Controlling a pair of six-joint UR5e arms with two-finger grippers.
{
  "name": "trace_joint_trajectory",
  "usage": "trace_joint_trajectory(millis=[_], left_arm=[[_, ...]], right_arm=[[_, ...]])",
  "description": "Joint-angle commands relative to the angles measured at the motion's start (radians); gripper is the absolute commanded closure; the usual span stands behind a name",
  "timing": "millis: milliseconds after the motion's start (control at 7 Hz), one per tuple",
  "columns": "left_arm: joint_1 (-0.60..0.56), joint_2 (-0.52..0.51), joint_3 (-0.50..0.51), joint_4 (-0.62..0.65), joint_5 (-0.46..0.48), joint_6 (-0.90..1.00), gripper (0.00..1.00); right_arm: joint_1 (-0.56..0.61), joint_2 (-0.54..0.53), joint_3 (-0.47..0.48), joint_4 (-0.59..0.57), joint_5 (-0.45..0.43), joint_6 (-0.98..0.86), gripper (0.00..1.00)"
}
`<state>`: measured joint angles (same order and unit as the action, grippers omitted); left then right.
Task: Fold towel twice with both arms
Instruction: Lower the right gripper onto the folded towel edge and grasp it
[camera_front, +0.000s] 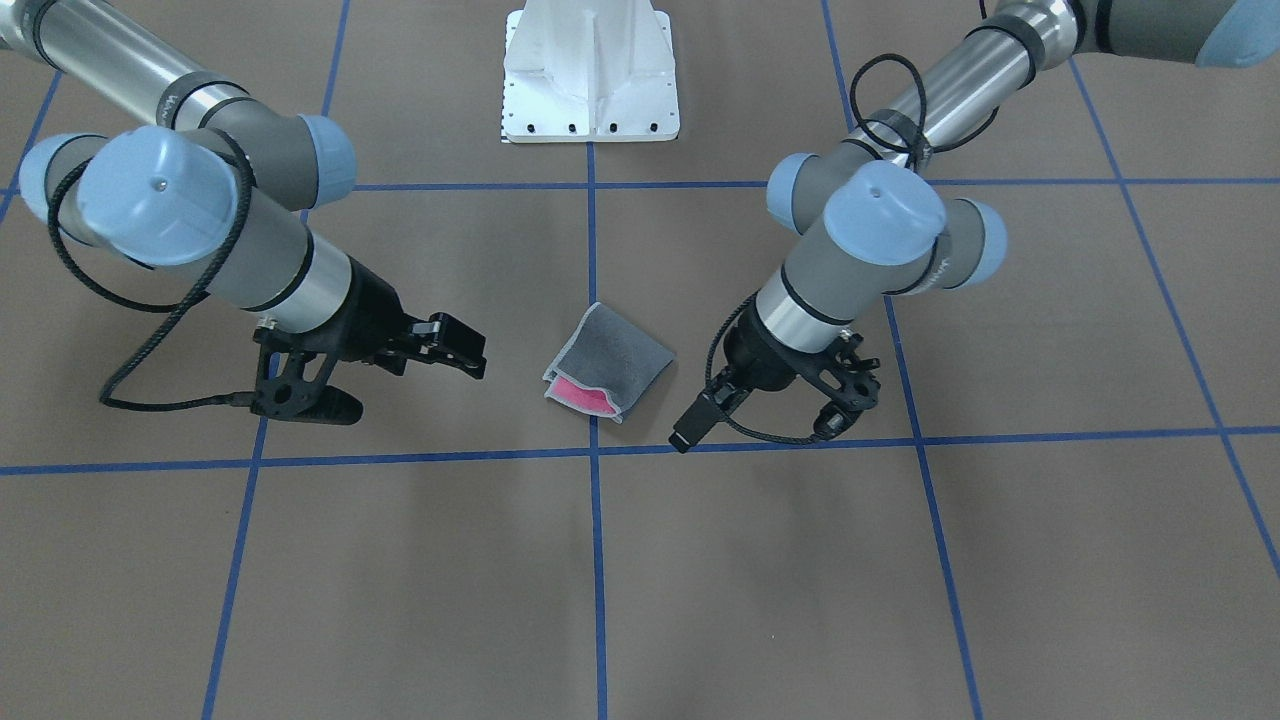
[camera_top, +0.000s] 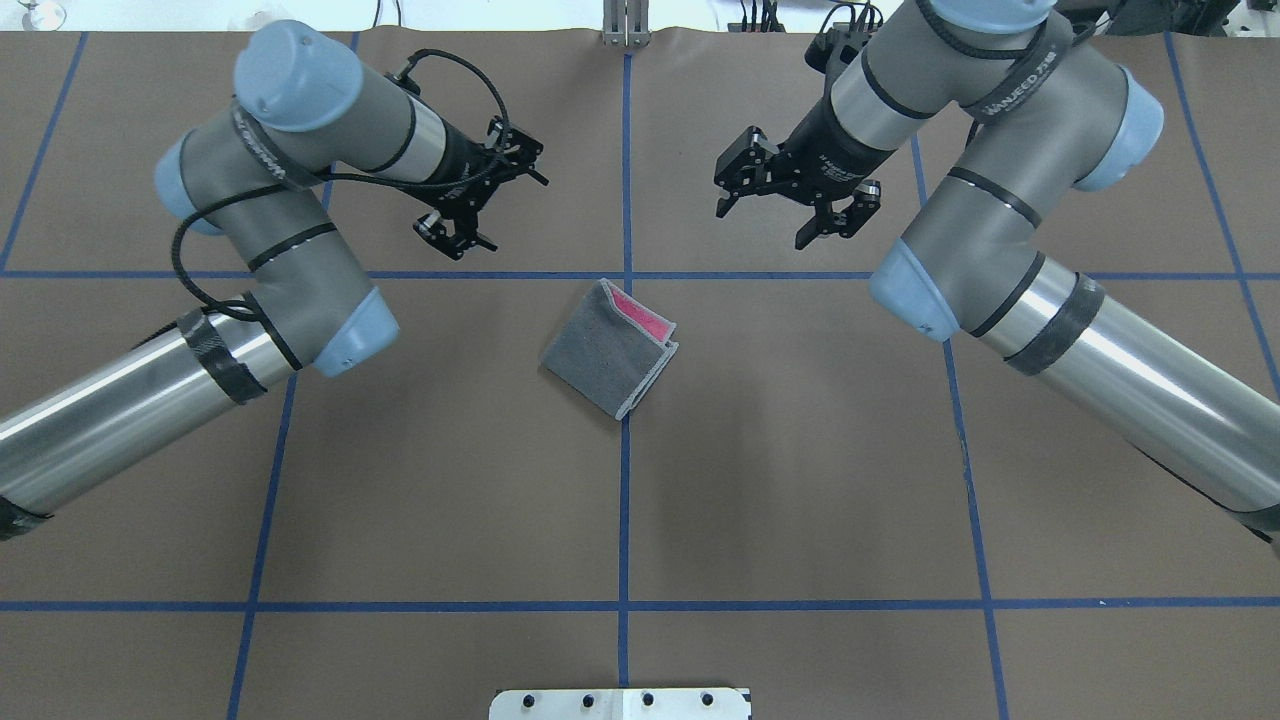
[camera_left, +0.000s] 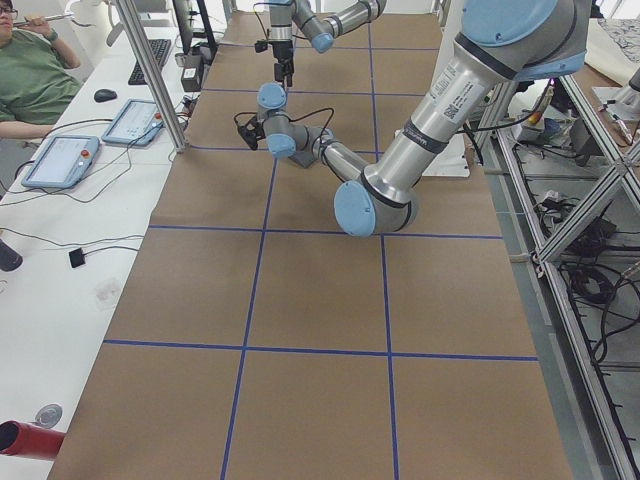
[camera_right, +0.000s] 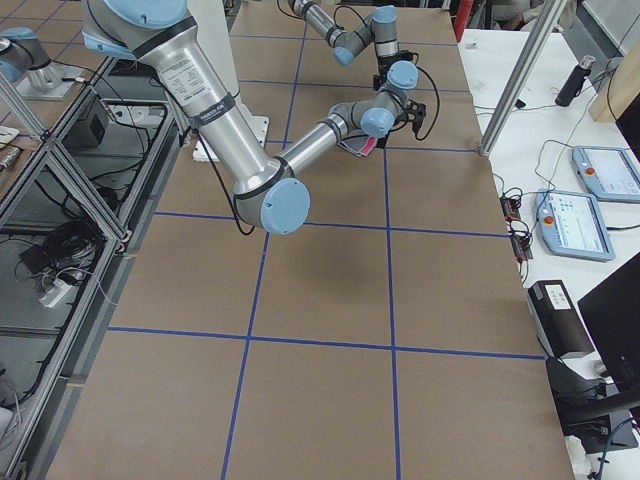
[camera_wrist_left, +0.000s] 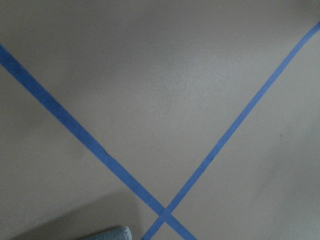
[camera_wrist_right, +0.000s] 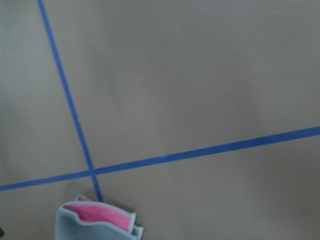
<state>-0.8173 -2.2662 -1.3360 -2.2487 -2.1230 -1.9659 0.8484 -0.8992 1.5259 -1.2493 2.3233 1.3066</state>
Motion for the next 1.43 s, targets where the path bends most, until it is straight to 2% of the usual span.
trace_joint_trajectory(millis=[0,143,286,571,714,1286], left_arm=[[-0.077,0.101,-0.028,-0.012,-0.090,0.128,0.00],[-0.080,0.108,-0.026,-0.017,-0.091,0.143,0.00],[-0.082,0.108,-0.026,-0.017,-0.091,0.144,0.00],[-0.082,0.111,-0.022,-0.017,-0.091,0.153,0.00],[-0.082,0.114,-0.020,-0.017,-0.089,0.163,0.00],[-0.082,0.114,-0.012,-0.017,-0.089,0.167,0.00]], right_arm=[[-0.115,0.035,-0.027,0.103,-0.194,0.002,0.07],[-0.162,0.026,-0.088,0.222,-0.293,-0.021,0.08],[-0.195,0.022,-0.140,0.326,-0.338,-0.109,0.08],[-0.238,0.013,-0.139,0.337,-0.364,-0.209,0.07],[-0.252,0.006,-0.139,0.337,-0.424,-0.304,0.12],[-0.288,0.000,-0.161,0.335,-0.473,-0.372,0.42]])
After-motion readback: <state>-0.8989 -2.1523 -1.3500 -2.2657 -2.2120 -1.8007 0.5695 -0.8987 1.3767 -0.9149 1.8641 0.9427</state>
